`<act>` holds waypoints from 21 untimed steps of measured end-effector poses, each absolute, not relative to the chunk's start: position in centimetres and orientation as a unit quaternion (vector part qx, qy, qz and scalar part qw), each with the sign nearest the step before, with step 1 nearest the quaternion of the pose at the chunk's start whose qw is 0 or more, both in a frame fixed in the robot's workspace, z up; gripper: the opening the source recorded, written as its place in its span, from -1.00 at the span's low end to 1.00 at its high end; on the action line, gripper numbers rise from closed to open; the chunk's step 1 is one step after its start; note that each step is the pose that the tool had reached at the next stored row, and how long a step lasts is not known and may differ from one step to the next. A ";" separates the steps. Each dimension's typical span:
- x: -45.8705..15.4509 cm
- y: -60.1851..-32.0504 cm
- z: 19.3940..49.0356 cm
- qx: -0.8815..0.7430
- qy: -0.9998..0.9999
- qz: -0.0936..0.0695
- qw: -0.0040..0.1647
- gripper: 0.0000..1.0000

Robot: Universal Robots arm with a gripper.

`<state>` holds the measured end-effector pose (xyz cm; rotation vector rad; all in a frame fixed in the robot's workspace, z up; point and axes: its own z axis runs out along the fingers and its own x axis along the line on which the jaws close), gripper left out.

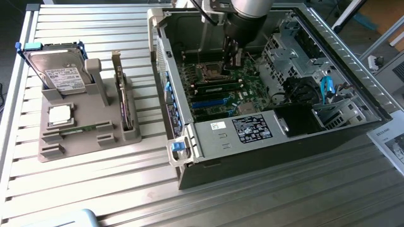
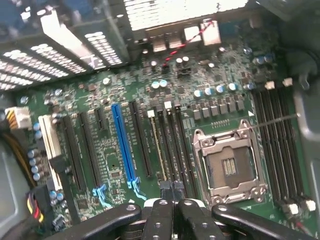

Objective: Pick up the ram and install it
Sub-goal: 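Press down the ram until it locks into place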

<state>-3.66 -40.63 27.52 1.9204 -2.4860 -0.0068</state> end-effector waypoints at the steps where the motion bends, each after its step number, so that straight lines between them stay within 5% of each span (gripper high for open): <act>1: -3.7 -40.6 27.5 0.604 -0.797 -0.002 0.000 -0.80; 21: -3.7 -40.6 26.8 0.332 -0.943 -0.002 -0.001 -0.80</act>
